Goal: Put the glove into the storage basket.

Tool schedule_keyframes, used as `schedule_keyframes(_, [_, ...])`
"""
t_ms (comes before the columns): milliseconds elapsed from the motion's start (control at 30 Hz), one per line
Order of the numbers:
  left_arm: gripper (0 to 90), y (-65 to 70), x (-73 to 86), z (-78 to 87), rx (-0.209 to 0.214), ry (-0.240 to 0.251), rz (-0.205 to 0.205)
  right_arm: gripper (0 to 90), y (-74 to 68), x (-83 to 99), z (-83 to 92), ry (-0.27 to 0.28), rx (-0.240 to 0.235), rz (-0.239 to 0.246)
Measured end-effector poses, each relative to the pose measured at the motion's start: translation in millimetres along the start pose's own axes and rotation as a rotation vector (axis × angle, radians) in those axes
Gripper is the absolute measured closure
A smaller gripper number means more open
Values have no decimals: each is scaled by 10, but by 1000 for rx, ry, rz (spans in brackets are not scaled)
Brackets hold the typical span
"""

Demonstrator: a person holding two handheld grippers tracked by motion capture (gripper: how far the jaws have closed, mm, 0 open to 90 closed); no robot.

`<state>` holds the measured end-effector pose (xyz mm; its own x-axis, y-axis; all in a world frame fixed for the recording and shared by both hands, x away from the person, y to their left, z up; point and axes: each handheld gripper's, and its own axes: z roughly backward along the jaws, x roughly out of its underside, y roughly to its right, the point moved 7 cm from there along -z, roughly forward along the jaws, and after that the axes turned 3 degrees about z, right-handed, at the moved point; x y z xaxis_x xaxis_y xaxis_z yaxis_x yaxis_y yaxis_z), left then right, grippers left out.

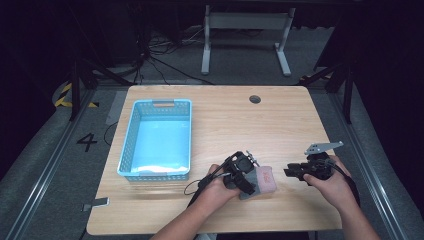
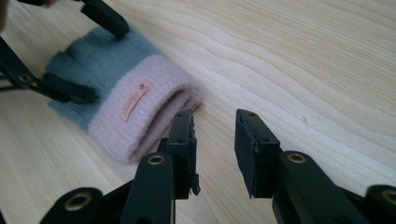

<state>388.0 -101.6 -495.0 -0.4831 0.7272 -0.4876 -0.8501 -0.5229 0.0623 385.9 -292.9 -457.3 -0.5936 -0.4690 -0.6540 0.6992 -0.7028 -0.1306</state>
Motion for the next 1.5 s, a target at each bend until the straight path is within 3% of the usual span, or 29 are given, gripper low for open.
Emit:
schedule_keyframes(267, [174, 10, 14, -41, 5, -17, -5, 683, -3, 8, -14, -3, -3, -3])
schedule_keyframes(467, [171, 4, 36, -59, 21, -7, 13, 682, -4, 8, -18, -1, -9, -6])
schedule_keyframes(667, [170, 13, 39, -68, 10, -9, -6, 680, -18, 8, -38, -5, -10, -4])
schedule_keyframes(1000, [258, 31, 34, -49, -5, -37, 3, 671, -10, 2, -28, 3, -5, -5])
schedule_keyframes(1367, [616, 106, 32, -2, 24, -32, -43, 667, -6, -3, -15, 11, -2, -5])
schedule_keyframes(1500, [659, 104, 20, 12, 20, -35, -41, 666, 0, -8, -20, 11, -4, -2])
